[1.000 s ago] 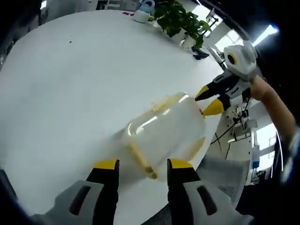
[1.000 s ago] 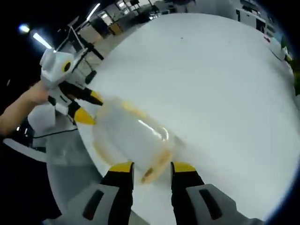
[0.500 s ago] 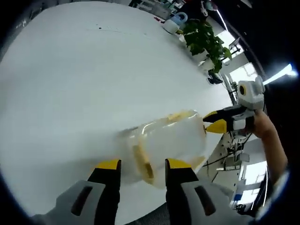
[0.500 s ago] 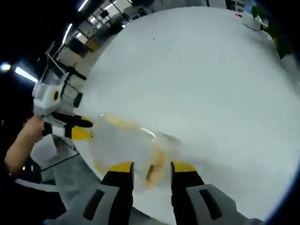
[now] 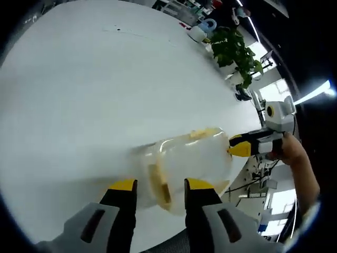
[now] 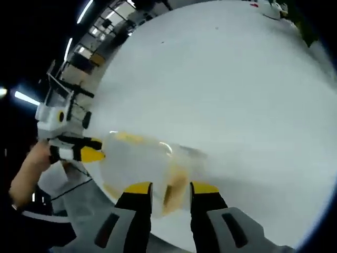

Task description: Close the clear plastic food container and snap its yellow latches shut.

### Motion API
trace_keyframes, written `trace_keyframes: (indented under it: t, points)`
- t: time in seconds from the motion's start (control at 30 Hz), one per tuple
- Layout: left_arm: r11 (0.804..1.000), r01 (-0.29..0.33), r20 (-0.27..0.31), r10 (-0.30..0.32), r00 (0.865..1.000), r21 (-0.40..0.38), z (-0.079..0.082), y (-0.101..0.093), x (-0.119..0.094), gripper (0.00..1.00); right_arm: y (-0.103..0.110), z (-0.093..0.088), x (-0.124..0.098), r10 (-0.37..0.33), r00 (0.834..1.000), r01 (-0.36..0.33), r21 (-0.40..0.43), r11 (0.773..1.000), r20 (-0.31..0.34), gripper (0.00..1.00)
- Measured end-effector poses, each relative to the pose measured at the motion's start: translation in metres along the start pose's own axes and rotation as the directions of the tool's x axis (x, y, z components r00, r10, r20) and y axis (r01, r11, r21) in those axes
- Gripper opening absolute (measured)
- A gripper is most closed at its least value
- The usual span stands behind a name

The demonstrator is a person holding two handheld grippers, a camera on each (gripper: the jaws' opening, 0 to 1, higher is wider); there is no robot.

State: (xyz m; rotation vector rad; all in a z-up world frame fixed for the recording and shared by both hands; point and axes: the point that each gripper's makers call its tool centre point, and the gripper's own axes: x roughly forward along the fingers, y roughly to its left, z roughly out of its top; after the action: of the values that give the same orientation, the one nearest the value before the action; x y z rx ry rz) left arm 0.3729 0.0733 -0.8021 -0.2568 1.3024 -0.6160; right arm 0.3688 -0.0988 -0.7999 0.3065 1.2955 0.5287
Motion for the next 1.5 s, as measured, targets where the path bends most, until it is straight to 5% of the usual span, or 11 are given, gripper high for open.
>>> trace_keyframes:
  t: [0.23,0.73,1.5]
  points:
    - [0.997,0.064,-0.003,-0.065,0.998,-0.046,-0.001,-0.011,0.002,0.24,0.003,0.0,0.0,0.008,1.0,-0.008,-0.035,0.999,-0.015,0.22]
    - [0.983,0.093,-0.002,-0.095,0.995,-0.158,-0.005,-0.009,0.004,0.22,0.004,0.0,0.002,-0.003,0.999,0.001,-0.044,0.999,-0.049,0.21]
    - [0.98,0.109,-0.008,-0.112,0.994,-0.165,-0.006,-0.012,0.009,0.2,0.008,-0.002,0.004,0.003,0.996,-0.008,-0.06,0.998,-0.088,0.19]
